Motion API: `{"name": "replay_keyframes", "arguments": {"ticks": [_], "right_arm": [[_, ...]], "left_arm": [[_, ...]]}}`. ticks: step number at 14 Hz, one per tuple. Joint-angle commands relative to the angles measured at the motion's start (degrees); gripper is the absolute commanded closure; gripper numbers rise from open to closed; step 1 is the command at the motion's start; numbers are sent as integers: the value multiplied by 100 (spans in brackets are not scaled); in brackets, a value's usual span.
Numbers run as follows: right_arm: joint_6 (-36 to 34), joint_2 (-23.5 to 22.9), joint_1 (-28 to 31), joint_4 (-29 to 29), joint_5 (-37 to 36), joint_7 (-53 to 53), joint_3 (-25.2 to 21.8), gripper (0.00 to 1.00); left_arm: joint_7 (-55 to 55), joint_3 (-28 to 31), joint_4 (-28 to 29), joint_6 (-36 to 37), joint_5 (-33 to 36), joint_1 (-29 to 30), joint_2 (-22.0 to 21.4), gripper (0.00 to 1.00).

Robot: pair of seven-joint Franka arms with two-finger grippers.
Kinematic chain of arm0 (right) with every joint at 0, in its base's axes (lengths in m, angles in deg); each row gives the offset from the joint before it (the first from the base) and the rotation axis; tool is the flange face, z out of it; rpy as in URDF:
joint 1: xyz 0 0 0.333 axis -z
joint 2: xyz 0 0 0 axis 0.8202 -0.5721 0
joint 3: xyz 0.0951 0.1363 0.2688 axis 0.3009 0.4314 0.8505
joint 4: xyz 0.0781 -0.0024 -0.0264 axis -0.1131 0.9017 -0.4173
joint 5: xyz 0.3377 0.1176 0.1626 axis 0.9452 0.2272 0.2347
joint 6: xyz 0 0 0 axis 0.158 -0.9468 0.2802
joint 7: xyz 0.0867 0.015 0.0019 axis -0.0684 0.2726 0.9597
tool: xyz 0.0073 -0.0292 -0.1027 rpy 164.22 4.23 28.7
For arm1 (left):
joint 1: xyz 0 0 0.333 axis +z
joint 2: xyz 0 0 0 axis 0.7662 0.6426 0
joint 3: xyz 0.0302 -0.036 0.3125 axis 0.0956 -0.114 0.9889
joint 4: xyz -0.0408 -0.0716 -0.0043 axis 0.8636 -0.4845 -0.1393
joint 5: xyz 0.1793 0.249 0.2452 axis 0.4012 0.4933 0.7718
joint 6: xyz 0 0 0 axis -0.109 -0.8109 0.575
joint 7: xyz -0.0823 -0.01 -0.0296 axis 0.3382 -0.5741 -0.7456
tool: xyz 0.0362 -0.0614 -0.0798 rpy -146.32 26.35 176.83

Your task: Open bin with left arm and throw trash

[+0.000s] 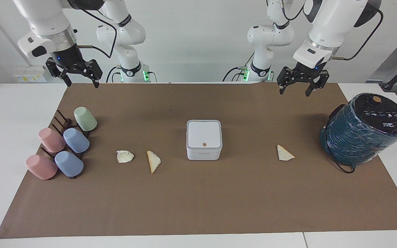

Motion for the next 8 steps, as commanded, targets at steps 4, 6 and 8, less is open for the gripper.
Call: {"name": "replay_keyframes", "arguments": {"ticks": [4, 6, 8], "right_arm": [[-5, 132, 19, 141, 113, -63, 4, 0], [-5, 132, 19, 132, 113, -63, 4, 0], [-5, 132, 19, 141, 113, -63, 4, 0]], "left_arm": [[-445, -7, 64, -274, -329, -114, 118, 0], [-944, -7, 55, -615, -372, -412, 311, 0], [-1446, -7, -6, -977, -373, -667, 574, 0]]}}
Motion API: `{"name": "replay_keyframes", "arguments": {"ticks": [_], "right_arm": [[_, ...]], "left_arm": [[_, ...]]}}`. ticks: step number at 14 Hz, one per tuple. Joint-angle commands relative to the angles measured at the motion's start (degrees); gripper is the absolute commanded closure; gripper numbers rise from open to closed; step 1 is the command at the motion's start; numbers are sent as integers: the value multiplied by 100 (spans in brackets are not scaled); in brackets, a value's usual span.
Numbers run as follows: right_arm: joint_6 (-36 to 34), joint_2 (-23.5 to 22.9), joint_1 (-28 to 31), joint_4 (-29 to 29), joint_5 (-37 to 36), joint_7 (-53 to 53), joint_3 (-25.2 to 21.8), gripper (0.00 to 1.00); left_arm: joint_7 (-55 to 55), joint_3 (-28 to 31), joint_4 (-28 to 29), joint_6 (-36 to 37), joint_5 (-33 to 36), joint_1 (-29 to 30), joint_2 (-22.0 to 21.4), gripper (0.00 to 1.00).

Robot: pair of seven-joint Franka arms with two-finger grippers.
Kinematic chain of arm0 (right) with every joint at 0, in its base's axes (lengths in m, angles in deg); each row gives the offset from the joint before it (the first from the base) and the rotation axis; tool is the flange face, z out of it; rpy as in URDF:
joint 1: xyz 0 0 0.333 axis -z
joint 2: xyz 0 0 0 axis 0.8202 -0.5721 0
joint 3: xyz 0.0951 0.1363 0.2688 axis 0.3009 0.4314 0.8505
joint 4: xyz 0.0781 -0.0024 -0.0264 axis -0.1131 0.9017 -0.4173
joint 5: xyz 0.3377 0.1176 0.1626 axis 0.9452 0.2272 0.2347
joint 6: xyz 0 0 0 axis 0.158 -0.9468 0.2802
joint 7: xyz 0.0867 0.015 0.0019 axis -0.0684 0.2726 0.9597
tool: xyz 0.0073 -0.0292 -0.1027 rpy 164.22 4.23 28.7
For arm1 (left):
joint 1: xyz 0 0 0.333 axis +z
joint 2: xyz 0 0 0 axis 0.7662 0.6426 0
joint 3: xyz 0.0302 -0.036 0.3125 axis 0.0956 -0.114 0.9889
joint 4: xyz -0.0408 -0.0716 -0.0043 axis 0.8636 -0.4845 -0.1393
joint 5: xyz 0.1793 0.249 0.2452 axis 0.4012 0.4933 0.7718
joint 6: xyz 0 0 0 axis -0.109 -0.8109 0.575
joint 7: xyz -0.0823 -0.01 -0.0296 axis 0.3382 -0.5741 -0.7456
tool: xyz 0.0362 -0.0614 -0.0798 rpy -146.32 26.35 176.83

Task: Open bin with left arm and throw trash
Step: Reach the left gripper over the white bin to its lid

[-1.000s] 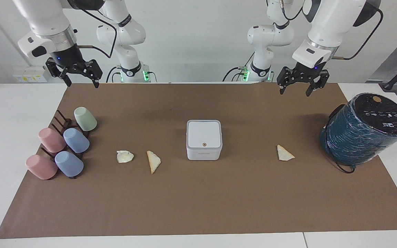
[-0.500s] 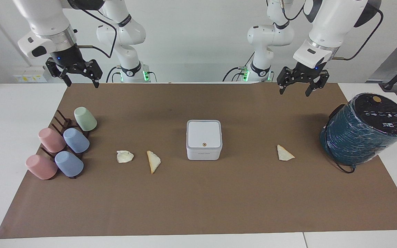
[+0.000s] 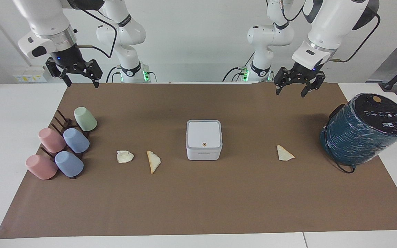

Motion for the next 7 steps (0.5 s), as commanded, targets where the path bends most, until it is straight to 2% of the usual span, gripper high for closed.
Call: {"name": "replay_keyframes", "arguments": {"ticks": [1, 3, 7], "right_arm": [[-5, 132, 19, 141, 111, -63, 4, 0], [-5, 132, 10, 132, 111, -72, 4, 0], [-5, 132, 19, 141, 111, -72, 48, 0]], "left_arm": [[-670, 50, -84, -360, -45, -432, 459, 0], [-1154, 59, -373, -684, -27, -705, 873, 0], [-1770, 50, -357, -1457, -45, -1014, 1164, 0]]}}
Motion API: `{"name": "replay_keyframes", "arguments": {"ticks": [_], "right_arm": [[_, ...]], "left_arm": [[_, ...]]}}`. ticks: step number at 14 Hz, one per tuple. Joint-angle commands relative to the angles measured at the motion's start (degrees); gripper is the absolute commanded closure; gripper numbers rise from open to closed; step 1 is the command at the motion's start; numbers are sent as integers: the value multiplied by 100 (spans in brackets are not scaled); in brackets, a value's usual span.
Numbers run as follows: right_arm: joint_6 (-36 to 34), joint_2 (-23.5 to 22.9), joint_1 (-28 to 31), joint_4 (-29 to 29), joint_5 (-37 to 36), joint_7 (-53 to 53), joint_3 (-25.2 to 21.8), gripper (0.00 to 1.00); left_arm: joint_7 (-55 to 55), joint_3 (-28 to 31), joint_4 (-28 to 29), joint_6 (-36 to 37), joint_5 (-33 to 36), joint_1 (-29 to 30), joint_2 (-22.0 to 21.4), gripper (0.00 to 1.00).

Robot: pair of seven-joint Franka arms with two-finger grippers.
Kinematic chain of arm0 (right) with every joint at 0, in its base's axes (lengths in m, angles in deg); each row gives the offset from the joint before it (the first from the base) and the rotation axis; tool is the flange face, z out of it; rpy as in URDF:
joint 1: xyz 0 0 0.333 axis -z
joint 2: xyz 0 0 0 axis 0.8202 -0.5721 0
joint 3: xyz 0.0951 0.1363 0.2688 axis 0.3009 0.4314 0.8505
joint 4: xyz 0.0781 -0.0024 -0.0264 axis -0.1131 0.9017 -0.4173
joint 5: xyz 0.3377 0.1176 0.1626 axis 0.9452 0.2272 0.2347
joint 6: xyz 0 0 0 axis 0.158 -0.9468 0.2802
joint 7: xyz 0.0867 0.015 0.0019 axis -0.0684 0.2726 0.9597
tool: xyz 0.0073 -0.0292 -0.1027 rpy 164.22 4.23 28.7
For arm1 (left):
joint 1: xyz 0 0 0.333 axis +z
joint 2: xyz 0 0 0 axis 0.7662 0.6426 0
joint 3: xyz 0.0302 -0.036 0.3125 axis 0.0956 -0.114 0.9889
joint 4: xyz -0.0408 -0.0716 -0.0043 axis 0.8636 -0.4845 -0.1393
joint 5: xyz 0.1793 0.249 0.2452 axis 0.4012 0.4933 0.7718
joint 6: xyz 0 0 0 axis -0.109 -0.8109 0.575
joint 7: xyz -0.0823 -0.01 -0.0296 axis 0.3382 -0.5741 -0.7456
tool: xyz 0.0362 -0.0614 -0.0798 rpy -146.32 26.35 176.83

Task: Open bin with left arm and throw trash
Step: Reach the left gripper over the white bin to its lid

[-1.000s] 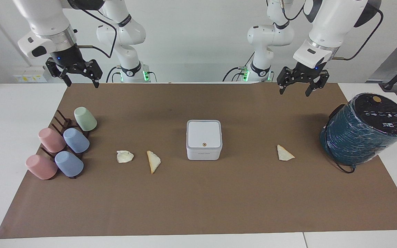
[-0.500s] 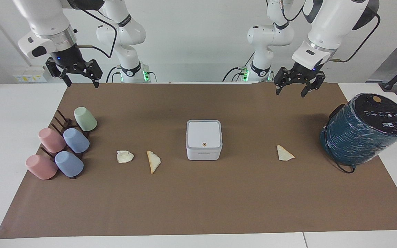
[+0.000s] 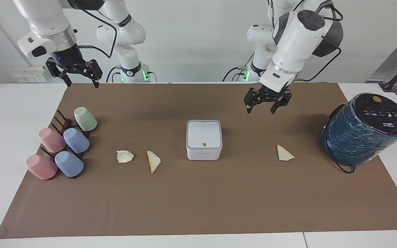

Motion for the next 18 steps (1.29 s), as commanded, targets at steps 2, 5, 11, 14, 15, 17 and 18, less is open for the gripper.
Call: {"name": "replay_keyframes", "arguments": {"ticks": [2, 5, 11, 14, 15, 17, 18], "right_arm": [[-5, 132, 19, 141, 106, -72, 31, 0], [-5, 132, 19, 141, 106, -72, 22, 0], [-5, 132, 19, 141, 106, -72, 31, 0], [-23, 132, 19, 149, 106, -72, 22, 0], [-23, 132, 19, 150, 106, -72, 22, 0], [-31, 140, 19, 150, 106, -72, 22, 0], [-31, 132, 19, 150, 106, -72, 22, 0]], "left_arm": [[-552, 69, -167, -607, -53, -237, 277, 0], [-668, 69, -132, -749, -61, -308, 322, 10], [-1132, 69, -105, -1372, -53, -633, 603, 76], [-1222, 69, -105, -1681, -53, -739, 761, 95], [-1230, 69, -105, -1690, -53, -765, 787, 98], [-1344, 69, -105, -1829, -44, -835, 892, 100], [-1362, 78, -105, -1926, -35, -879, 954, 100]]}}
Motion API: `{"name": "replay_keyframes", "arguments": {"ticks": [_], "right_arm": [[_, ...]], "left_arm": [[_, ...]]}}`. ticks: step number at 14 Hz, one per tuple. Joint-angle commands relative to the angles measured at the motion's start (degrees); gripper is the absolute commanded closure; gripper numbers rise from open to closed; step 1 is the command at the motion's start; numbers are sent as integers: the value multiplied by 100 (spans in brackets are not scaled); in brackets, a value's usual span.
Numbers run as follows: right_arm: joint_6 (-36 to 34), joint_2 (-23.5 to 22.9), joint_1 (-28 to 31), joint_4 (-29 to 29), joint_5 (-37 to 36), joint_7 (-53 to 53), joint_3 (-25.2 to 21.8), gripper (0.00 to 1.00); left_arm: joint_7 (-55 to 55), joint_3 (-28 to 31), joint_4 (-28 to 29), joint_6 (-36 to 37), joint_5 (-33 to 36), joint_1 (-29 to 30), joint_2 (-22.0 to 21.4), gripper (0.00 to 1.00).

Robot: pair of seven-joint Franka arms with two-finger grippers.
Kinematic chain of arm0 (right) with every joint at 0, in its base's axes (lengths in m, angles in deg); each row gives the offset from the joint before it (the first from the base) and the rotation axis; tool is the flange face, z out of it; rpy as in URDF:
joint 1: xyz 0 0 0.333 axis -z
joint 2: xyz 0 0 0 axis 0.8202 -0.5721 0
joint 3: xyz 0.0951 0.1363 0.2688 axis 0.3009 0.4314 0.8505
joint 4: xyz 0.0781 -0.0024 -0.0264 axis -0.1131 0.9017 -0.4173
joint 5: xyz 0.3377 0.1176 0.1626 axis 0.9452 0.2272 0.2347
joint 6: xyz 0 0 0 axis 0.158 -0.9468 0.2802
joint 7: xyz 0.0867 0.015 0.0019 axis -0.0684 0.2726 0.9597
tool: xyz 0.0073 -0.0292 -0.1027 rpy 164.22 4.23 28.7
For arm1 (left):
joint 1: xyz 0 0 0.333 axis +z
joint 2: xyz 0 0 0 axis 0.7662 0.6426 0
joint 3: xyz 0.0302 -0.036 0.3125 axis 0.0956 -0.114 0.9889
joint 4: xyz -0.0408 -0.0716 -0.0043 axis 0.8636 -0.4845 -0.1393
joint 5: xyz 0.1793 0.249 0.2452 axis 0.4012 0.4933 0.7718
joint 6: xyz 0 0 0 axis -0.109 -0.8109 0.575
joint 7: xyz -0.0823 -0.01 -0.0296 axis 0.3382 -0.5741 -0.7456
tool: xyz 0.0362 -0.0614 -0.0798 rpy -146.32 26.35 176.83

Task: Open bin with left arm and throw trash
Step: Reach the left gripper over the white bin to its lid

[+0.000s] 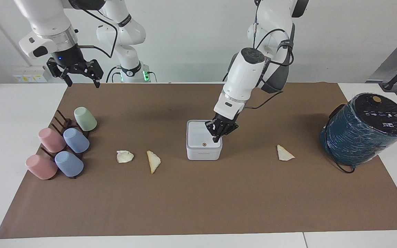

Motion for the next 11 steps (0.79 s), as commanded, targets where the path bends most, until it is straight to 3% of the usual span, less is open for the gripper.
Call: {"name": "replay_keyframes", "arguments": {"ticks": [1, 11], "right_arm": [[-31, 132, 19, 145, 104, -72, 13, 0], [-31, 132, 19, 145, 104, -72, 13, 0]], "left_arm": [[-141, 80, -93, -227, -30, -160, 202, 100], [-237, 89, 73, -386, 14, -283, 405, 100]]}}
